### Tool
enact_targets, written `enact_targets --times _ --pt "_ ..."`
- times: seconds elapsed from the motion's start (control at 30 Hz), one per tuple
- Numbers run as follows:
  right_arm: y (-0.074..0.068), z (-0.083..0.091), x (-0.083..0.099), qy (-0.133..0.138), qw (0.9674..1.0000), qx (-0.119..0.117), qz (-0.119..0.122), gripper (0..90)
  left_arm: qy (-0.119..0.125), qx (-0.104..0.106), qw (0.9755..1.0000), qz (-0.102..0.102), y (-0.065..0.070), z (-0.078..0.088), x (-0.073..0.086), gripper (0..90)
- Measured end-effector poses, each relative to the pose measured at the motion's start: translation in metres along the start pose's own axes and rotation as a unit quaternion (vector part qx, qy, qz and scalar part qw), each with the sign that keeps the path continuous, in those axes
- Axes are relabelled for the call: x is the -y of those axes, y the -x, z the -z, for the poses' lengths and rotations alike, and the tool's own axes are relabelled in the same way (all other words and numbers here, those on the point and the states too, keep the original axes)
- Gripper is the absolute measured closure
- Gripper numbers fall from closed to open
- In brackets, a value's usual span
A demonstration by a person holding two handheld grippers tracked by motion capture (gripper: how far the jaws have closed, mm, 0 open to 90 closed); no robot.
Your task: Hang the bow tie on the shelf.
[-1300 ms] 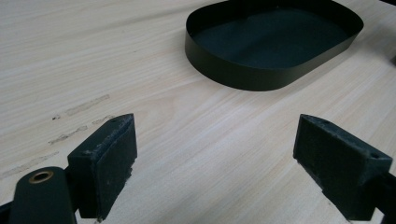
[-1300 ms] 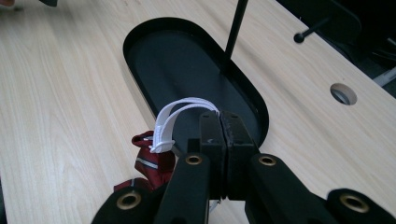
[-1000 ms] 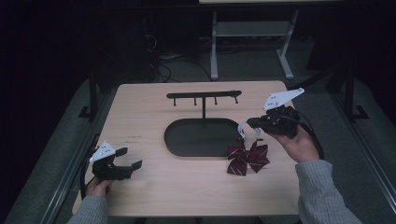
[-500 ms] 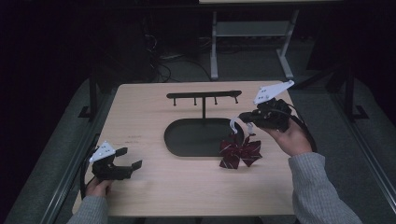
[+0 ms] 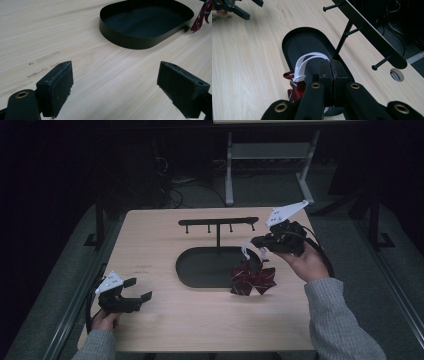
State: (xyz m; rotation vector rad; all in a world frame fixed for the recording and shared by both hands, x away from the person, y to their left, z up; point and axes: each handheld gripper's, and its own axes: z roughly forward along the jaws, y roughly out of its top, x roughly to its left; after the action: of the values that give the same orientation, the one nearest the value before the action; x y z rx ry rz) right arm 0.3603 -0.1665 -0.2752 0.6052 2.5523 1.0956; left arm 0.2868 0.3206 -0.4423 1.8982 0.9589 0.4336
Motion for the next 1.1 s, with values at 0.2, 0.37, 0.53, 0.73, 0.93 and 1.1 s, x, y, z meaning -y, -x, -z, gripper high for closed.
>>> enact_targets --times 0.2,0.37,0.53,0.73,0.93,1.1 --pt "0.003 -0.004 -0.007 -0.003 1.0000 -0.003 -0.001 88.5 0.000 0.000 1.0000 0.003 0.000 0.000 0.000 13.0" --pt "0.007 -0.006 -0.015 0.002 1.0000 -0.005 -0.002 88.5 0.000 0.000 1.0000 0.003 0.000 0.000 0.000 13.0" --pt "0.010 -0.008 -0.022 0.002 1.0000 -0.006 -0.001 88.5 0.000 0.000 1.0000 0.001 -0.001 0.001 0.000 13.0" --pt "0.014 -0.012 -0.031 -0.003 1.0000 -0.007 0.005 88.5 0.001 0.002 1.0000 0.002 0.000 0.001 -0.001 13.0" --pt "0.020 -0.017 -0.043 -0.009 0.9999 -0.009 0.006 88.5 0.005 0.001 1.0000 0.002 -0.001 0.000 -0.001 13.0" --pt "0.023 -0.021 -0.049 -0.007 0.9999 -0.011 0.003 88.5 0.005 0.003 1.0000 0.002 -0.001 0.001 -0.001 13.0"
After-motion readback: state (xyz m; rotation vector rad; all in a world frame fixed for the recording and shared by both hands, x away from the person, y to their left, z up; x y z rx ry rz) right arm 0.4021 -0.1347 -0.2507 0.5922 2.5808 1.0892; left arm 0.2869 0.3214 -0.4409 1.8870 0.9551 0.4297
